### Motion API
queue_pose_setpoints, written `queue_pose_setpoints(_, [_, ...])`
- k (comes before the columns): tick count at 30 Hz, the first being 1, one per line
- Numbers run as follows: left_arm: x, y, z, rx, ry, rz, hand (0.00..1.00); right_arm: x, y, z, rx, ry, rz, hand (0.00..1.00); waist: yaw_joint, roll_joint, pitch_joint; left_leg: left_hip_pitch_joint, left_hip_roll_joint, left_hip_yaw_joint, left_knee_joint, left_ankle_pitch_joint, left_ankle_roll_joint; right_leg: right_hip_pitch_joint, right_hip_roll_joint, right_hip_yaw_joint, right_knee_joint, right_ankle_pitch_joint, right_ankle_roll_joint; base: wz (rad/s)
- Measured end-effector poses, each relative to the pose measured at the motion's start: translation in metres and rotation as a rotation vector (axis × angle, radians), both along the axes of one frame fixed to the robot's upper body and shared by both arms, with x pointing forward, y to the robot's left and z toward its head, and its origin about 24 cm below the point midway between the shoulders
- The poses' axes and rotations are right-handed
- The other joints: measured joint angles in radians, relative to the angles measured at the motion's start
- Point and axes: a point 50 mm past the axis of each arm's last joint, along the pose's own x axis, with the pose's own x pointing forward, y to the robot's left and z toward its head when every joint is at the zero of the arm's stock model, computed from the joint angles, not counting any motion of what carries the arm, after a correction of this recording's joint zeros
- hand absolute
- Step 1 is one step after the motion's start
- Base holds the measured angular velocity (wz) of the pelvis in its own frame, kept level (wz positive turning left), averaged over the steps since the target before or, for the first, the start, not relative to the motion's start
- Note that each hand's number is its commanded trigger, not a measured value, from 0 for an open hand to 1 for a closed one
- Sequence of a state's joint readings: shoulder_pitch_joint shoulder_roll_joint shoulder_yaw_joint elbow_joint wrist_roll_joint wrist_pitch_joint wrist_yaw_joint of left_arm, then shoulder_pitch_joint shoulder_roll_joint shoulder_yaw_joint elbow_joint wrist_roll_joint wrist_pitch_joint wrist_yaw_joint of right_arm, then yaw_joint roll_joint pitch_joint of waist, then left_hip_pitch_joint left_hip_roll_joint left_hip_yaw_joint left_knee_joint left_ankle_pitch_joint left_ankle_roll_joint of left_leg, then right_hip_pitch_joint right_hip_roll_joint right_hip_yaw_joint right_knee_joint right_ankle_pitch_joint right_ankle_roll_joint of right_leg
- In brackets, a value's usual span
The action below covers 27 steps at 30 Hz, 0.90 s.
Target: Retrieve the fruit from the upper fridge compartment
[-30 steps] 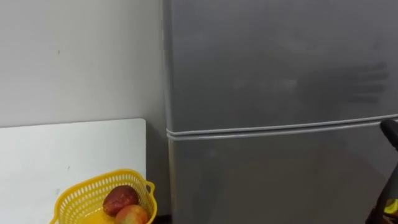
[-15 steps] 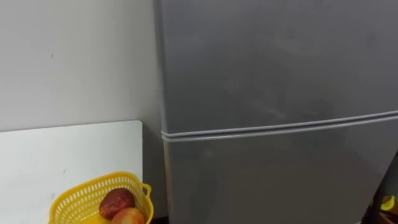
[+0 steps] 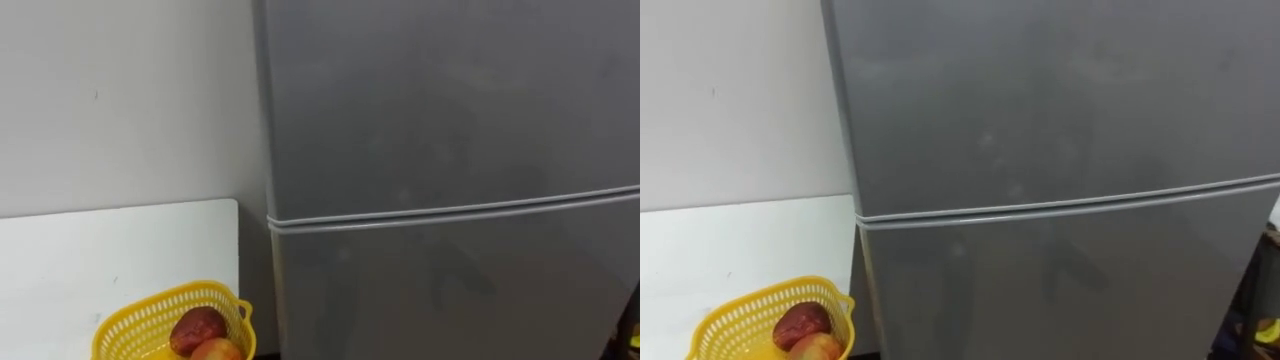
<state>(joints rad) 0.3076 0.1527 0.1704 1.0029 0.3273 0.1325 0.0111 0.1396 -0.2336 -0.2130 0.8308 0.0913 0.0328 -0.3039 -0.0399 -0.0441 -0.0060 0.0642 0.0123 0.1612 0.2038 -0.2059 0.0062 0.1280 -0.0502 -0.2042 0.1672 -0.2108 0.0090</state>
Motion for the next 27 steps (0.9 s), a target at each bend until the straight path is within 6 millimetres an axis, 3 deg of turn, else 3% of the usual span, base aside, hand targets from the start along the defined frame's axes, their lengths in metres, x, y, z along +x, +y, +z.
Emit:
queue_pose_setpoints(3, [0.001, -0.003, -0.001, -0.009, 0.012, -0.025, 0.00, -0.017, 0.011, -0.016, 0.033, 0.139, 0.091, 0.00, 0.017, -0.003, 0.0007, 0.001, 0.000, 0.000, 0.002, 0.000, 0.000, 0.002, -0.001, 0.000, 0.000, 0.000, 0.000, 0.00])
queue_pose_setpoints(10, [-0.007, -0.004, -0.003, -0.020, 0.056, -0.015, 0.00, -0.043, 0.027, -0.034, 0.154, 0.275, 0.145, 0.00, 0.047, -0.004, 0.0050, 0.002, 0.000, 0.000, 0.003, 0.000, 0.000, 0.002, -0.001, 0.002, -0.010, 0.000, 0.000, 0.00])
queue_pose_setpoints(20, [-0.001, -0.008, -0.004, -0.059, 0.055, -0.029, 0.00, -0.052, 0.048, -0.046, 0.306, 0.342, 0.227, 0.00, 0.058, -0.001, 0.0066, -0.011, -0.003, -0.014, 0.001, -0.001, 0.000, 0.004, -0.001, -0.018, -0.015, 0.000, 0.000, 0.04])
queue_pose_setpoints(27, [-0.005, -0.013, -0.006, -0.085, 0.091, -0.044, 0.00, -0.065, 0.061, -0.053, 0.409, 0.358, 0.151, 0.00, 0.050, -0.002, 0.0072, -0.001, -0.008, -0.031, 0.001, -0.001, 0.000, 0.017, -0.004, -0.027, -0.018, -0.003, 0.003, 0.05])
